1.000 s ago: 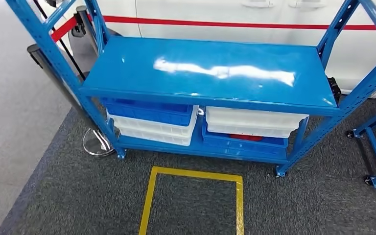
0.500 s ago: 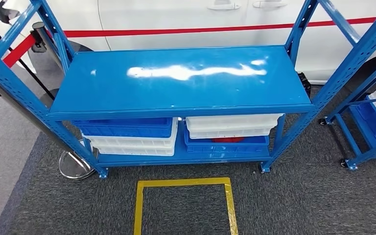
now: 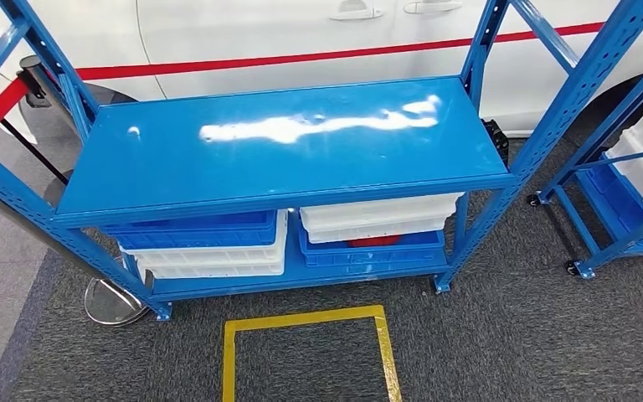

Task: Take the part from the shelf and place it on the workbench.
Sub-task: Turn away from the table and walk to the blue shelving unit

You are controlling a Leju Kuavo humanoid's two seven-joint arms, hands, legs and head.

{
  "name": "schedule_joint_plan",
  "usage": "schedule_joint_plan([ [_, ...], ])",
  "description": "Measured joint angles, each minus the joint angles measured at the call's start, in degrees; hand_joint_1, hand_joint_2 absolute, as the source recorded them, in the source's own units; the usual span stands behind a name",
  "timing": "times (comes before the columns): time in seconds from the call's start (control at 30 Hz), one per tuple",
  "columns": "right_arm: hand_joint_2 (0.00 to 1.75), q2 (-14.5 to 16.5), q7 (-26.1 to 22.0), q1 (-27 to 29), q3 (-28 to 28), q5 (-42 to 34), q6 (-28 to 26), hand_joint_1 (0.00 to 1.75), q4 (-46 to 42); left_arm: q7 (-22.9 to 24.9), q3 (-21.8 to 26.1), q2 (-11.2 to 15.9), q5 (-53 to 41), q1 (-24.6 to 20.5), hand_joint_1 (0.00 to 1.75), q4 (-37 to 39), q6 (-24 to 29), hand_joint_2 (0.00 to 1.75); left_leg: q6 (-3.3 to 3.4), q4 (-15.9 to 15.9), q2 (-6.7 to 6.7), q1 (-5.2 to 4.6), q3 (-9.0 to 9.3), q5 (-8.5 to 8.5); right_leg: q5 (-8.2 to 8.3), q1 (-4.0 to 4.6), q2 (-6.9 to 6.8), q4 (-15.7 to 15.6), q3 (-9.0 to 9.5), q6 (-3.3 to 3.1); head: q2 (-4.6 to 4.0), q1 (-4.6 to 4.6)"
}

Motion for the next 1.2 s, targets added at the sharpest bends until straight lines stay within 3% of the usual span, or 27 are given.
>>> schedule_joint_plan([
  [0.1, 0.00, 0.07, 0.00, 0.04, 0.01, 0.31, 0.08, 0.00, -0.02, -0.01, 0.00, -0.05, -0.09, 0.06, 0.00, 0.01, -0.01, 0.00, -0.97, 10.14, -0.02, 0.45, -4.82, -4.86, -0.26, -0.13, -0.02, -0.10, 0.23, -0.63, 0.00, -0.13],
  [0.13, 0.00, 0.07, 0.01, 0.07, 0.01, 0.38, 0.10, 0.00, -0.02, -0.01, 0.00, -0.08, -0.14, 0.09, 0.00, 0.01, -0.01, 0.00, -1.14, 13.60, -0.02, 0.60, -6.69, -5.90, -0.38, -0.10, 0.02, -0.09, 0.34, -0.69, 0.00, -0.13],
  [0.17, 0.00, 0.07, 0.03, 0.10, 0.01, 0.43, 0.10, 0.00, -0.02, -0.01, 0.01, -0.11, -0.18, 0.13, 0.00, 0.01, -0.01, 0.00, -1.22, 15.30, -0.02, 0.70, -7.79, -5.82, -0.54, -0.09, 0.10, -0.08, 0.53, -0.69, 0.00, -0.13],
  [0.2, 0.00, 0.07, 0.07, 0.13, 0.02, 0.50, 0.10, 0.00, -0.01, -0.01, 0.01, -0.13, -0.21, 0.16, 0.00, 0.01, -0.01, 0.00, -1.19, 14.72, -0.02, 0.75, -7.83, -4.55, -0.73, -0.09, 0.19, -0.08, 0.81, -0.64, 0.00, -0.13],
  [0.23, 0.00, 0.10, 0.11, 0.15, 0.02, 0.57, 0.09, 0.00, -0.01, -0.01, 0.02, -0.13, -0.25, 0.17, 0.00, 0.01, -0.01, 0.00, -1.03, 11.86, -0.02, 0.77, -6.74, -2.33, -0.96, -0.09, 0.29, -0.08, 1.19, -0.53, 0.00, -0.13],
  [0.27, 0.00, 0.14, 0.15, 0.17, 0.03, 0.63, 0.08, 0.00, 0.00, -0.03, 0.02, -0.12, -0.28, 0.18, 0.00, 0.01, -0.01, 0.00, -0.69, 7.71, -0.04, 0.72, -5.02, 0.10, -1.20, -0.11, 0.38, -0.11, 1.56, -0.40, 0.00, -0.13],
  [0.33, 0.00, 0.33, 0.18, 0.16, 0.03, 0.76, 0.03, 0.00, 0.01, -0.09, 0.01, -0.08, -0.33, 0.10, 0.00, 0.01, -0.01, 0.00, 0.18, 0.86, -0.03, 0.38, -2.05, 2.52, -1.66, -0.02, 0.48, -0.21, 2.09, 0.13, 0.00, -0.11],
  [0.4, 0.00, 0.46, 0.22, 0.15, 0.04, 0.86, -0.01, 0.00, 0.01, -0.15, 0.00, -0.07, -0.34, 0.04, 0.00, 0.01, 0.01, 0.00, 1.00, -1.37, -0.04, 0.00, -1.18, 2.20, -1.45, -0.02, 0.52, -0.15, 2.46, 1.01, 0.00, -0.09],
  [0.5, 0.00, 0.46, 0.30, 0.19, 0.03, 0.92, -0.04, 0.00, -0.01, -0.17, 0.01, -0.21, -0.33, 0.17, 0.00, 0.01, 0.02, 0.00, 2.15, -2.59, -0.14, 0.17, 0.23, 2.30, -1.64, -0.16, 0.36, 1.44, 2.50, 2.15, 0.00, 0.01],
  [0.57, 0.00, 0.47, 0.32, 0.17, 0.04, 0.99, -0.04, 0.00, -0.01, -0.17, 0.02, -0.30, -0.34, 0.20, 0.00, 0.01, 0.05, 0.00, 2.59, -3.01, -0.07, 0.31, 1.02, 2.33, -4.65, -0.26, 0.28, 6.06, 0.26, 2.42, 0.00, 0.14],
  [0.63, 0.00, 0.48, 0.35, 0.22, 0.07, 1.10, -0.04, 0.00, 0.00, -0.18, 0.02, -0.32, -0.41, 0.17, 0.00, -0.01, 0.13, 0.00, 2.81, -2.96, 0.00, 0.23, 1.26, 2.08, -7.84, -0.27, 0.28, 12.87, -3.94, 2.46, 0.00, 0.21],
  [0.67, 0.00, 0.48, 0.37, 0.28, 0.07, 1.15, -0.04, 0.00, -0.01, -0.19, 0.02, -0.34, -0.45, 0.18, 0.00, -0.01, 0.17, 0.00, 2.83, -2.91, 0.01, 0.20, 1.46, 1.89, -8.20, -0.28, 0.28, 14.87, -5.50, 2.49, 0.00, 0.21],
  [0.7, 0.00, 0.48, 0.40, 0.38, 0.07, 1.15, -0.05, 0.00, -0.02, -0.18, 0.02, -0.37, -0.48, 0.21, 0.00, -0.01, 0.21, 0.00, 2.77, -2.85, -0.01, 0.21, 1.75, 1.65, -7.33, -0.29, 0.26, 14.94, -6.15, 2.57, 0.00, 0.23],
  [0.73, 0.00, 0.48, 0.43, 0.45, 0.07, 1.16, -0.05, 0.00, -0.04, -0.17, 0.02, -0.42, -0.50, 0.25, 0.00, 0.00, 0.26, 0.00, 2.63, -2.77, -0.07, 0.25, 2.15, 1.34, -5.29, -0.30, 0.25, 12.83, -5.71, 2.64, 0.00, 0.24],
  [0.77, 0.00, 0.47, 0.45, 0.54, 0.07, 1.19, -0.08, 0.00, -0.07, -0.16, 0.02, -0.49, -0.52, 0.30, 0.00, 0.01, 0.30, 0.00, 2.40, -2.68, -0.11, 0.31, 2.53, 0.92, -2.44, -0.31, 0.18, 9.07, -4.50, 2.68, 0.00, 0.25],
  [0.83, 0.00, 0.47, 0.55, 0.60, 0.08, 1.26, -0.13, 0.00, -0.14, -0.16, 0.02, -0.66, -0.55, 0.28, 0.00, 0.01, 0.46, 0.00, 1.72, -2.30, -0.13, 0.25, 3.01, 0.11, 0.64, -0.10, -0.02, 2.68, -2.54, 2.20, 0.00, 0.23],
  [0.87, 0.00, 0.48, 0.61, 0.60, 0.09, 1.31, -0.16, 0.00, -0.16, -0.18, 0.02, -0.71, -0.55, 0.24, 0.00, 0.01, 0.59, 0.00, 1.34, -2.12, -0.09, 0.16, 2.91, -0.22, 1.24, 0.01, -0.09, 1.15, -2.23, 1.74, 0.00, 0.22],
  [1.0, 0.00, 0.63, 0.85, 0.72, 0.10, 1.66, -0.29, 0.00, -0.19, -0.12, 0.02, -0.74, -0.83, 0.12, 0.00, 0.01, 1.58, 0.00, 0.22, -0.58, -0.05, 0.09, 2.78, -1.32, 1.20, -0.01, -0.07, 0.65, -1.91, 0.07, 0.00, 0.16],
  [1.07, 0.00, 0.70, 0.93, 0.71, 0.09, 1.89, -0.38, 0.00, -0.26, 0.14, 0.02, -0.79, -0.99, 0.04, 0.00, 0.01, 2.32, 0.00, -0.32, 3.99, -0.05, 0.35, 0.63, -3.88, 1.00, -0.11, -0.09, 0.46, -1.50, -0.44, 0.00, 0.07],
  [1.13, 0.87, 0.70, 1.17, 0.68, 0.09, 2.11, -0.27, 0.00, -0.32, 0.36, 0.02, -0.84, -1.24, 0.01, 0.00, 0.01, 2.97, 0.00, -0.76, 11.23, -0.05, 0.60, -3.36, -7.13, 0.79, 0.02, -0.06, 0.47, -1.39, -0.75, 0.00, 0.00],
  [1.17, 1.31, 0.70, 1.32, 0.67, 0.09, 2.22, -0.15, 0.00, -0.32, 0.44, 0.02, -0.85, -1.36, 0.03, 0.00, 0.01, 3.21, 0.00, -0.89, 13.71, -0.05, 0.68, -4.94, -7.84, 0.70, 0.11, -0.04, 0.48, -1.31, -0.83, 0.00, 0.01],
  [1.2, 1.75, 0.72, 1.48, 0.68, 0.09, 2.32, -0.05, 0.00, -0.32, 0.49, 0.02, -0.86, -1.47, 0.06, 0.00, 0.01, 3.46, 0.00, -0.90, 14.27, -0.05, 0.71, -5.64, -7.41, 0.62, 0.19, -0.01, 0.48, -1.19, -0.86, 0.00, 0.01],
])
